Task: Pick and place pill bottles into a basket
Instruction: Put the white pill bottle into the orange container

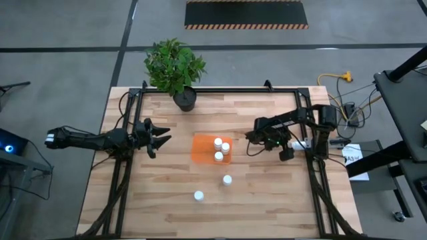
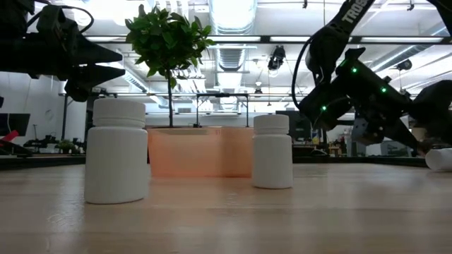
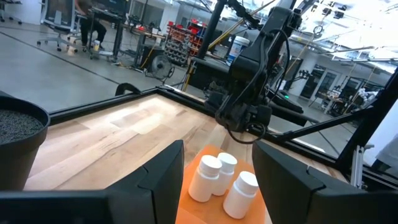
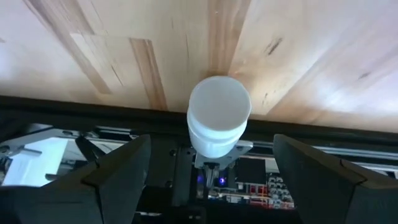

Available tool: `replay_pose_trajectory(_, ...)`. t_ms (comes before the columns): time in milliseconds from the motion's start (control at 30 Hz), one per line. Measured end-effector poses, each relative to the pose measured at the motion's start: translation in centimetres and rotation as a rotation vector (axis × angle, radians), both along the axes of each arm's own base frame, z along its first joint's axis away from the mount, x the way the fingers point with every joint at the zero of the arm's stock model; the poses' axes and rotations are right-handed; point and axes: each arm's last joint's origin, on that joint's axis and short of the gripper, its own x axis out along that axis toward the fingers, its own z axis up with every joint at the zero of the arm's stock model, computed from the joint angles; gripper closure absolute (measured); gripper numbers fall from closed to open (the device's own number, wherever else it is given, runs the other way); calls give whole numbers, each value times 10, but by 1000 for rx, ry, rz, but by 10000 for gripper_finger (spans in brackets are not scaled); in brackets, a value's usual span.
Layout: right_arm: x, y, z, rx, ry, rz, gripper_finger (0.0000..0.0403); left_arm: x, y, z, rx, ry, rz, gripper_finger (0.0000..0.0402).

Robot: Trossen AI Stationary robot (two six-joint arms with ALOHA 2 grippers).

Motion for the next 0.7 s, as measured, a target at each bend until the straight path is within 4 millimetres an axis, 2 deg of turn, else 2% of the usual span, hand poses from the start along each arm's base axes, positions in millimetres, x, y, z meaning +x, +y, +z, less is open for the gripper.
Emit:
replay_pose_trajectory(467, -5, 1, -11, -2, -15, 0, 77, 0, 0, 0, 0, 0, 0, 228)
replay_pose_trajectory(700, -6, 1, -25, 11, 51, -1, 77, 0, 0, 0, 0, 0, 0, 228)
